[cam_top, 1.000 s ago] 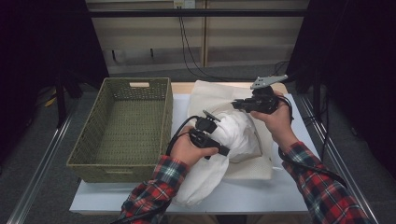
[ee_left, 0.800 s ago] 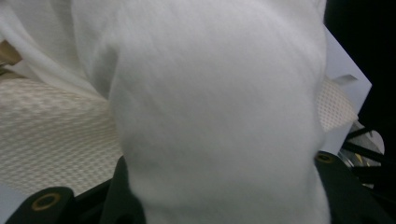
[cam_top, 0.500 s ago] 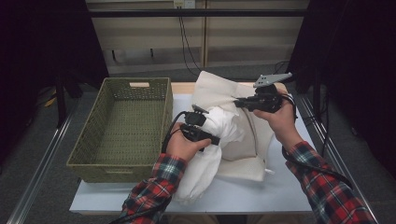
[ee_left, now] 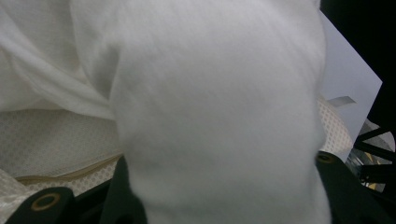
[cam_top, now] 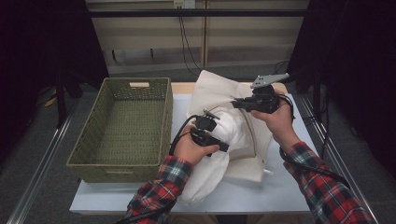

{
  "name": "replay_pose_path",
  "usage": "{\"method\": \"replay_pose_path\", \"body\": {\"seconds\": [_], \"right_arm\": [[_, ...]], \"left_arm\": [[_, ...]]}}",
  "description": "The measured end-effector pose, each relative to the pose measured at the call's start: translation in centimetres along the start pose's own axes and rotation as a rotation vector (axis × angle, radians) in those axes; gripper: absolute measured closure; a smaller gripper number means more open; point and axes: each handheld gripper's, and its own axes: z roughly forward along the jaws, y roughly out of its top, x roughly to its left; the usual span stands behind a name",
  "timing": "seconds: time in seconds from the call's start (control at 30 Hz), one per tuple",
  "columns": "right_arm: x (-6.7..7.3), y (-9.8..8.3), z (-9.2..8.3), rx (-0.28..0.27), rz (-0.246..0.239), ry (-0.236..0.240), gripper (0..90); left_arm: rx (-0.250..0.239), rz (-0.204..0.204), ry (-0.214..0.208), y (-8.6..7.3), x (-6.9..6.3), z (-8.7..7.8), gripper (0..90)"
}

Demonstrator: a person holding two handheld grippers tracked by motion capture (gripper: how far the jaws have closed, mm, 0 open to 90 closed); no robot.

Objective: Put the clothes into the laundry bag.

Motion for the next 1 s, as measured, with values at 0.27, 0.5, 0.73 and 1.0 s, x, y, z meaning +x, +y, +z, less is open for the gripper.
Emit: {"method": "replay_pose_path", "body": {"seconds": [0.27,0.5,0.73,1.0], "right_arm": [[-0.2,0.3,-0.8,-0.008,-0.002,-0.005,87.4],[-0.5,0.5,-1.2,-0.004,-0.002,-0.016,87.3],[-0.1,0.5,-0.7,-0.003,-0.002,-0.007,87.3],[0.2,0.6,-0.3,-0.005,-0.006,0.005,87.4]], "left_arm": [[-0.011,-0.049,0.036,0.0,1.2,0.3,54.5],[-0.002,-0.061,0.051,-0.1,1.6,0.8,54.5],[-0.010,-0.037,0.035,0.3,0.8,0.5,54.5],[-0.063,-0.015,-0.014,2.1,-0.6,-0.7,54.3]]}}
